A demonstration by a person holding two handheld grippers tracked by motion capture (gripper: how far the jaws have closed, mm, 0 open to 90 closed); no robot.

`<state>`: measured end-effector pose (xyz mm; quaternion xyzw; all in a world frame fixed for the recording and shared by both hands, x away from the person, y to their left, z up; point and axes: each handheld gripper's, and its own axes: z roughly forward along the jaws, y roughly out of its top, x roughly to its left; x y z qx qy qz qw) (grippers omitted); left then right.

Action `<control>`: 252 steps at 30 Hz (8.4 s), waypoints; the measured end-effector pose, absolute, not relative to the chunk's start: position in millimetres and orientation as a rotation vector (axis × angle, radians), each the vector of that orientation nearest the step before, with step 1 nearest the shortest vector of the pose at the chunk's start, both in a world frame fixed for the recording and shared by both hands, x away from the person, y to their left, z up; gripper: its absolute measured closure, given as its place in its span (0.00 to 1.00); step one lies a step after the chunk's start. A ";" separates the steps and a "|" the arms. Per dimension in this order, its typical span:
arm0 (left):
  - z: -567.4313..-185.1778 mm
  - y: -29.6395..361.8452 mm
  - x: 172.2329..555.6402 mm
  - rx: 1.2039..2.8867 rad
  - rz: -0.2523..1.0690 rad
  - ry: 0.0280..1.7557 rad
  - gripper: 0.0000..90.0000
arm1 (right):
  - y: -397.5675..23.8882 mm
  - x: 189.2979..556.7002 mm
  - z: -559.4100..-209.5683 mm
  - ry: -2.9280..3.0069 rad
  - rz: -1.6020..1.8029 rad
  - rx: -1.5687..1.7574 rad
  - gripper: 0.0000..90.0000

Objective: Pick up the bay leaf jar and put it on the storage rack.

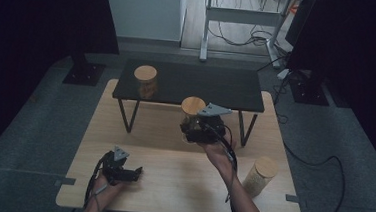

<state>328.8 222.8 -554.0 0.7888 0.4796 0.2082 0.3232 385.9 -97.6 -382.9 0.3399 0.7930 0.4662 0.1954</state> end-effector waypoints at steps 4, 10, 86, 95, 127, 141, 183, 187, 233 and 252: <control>-554.0 222.8 328.8 2.070 0.546 1.259 0.02 | -97.1 388.6 -379.7 2.225 1.300 0.948 0.28; -553.9 222.8 328.8 2.071 0.545 1.258 0.02 | -95.4 393.3 -374.3 2.228 1.298 0.948 0.28; -553.8 224.1 329.6 2.084 0.539 1.244 0.02 | -88.4 433.4 -305.8 2.168 1.301 0.940 0.28; -553.9 224.1 329.7 2.082 0.540 1.241 0.02 | -89.9 447.7 -306.8 2.156 1.323 0.943 0.28; -554.1 224.2 330.0 2.080 0.539 1.238 0.02 | -95.1 478.2 -308.9 2.161 1.369 0.942 0.27; -554.1 224.2 330.0 2.080 0.539 1.238 0.02 | -95.4 478.1 -313.4 2.160 1.357 0.916 0.04; -553.9 224.1 330.0 2.080 0.539 1.238 0.02 | -150.7 435.9 -326.6 2.110 1.358 0.946 0.07; -554.0 224.1 330.0 2.079 0.539 1.239 0.02 | -157.2 432.3 -328.8 2.102 1.352 0.954 0.07; -554.2 223.8 330.0 2.074 0.540 1.240 0.02 | -219.1 392.9 -352.8 2.017 1.290 1.034 0.08; -554.1 223.8 329.9 2.075 0.539 1.240 0.02 | -246.6 375.4 -368.5 1.971 1.248 1.083 0.07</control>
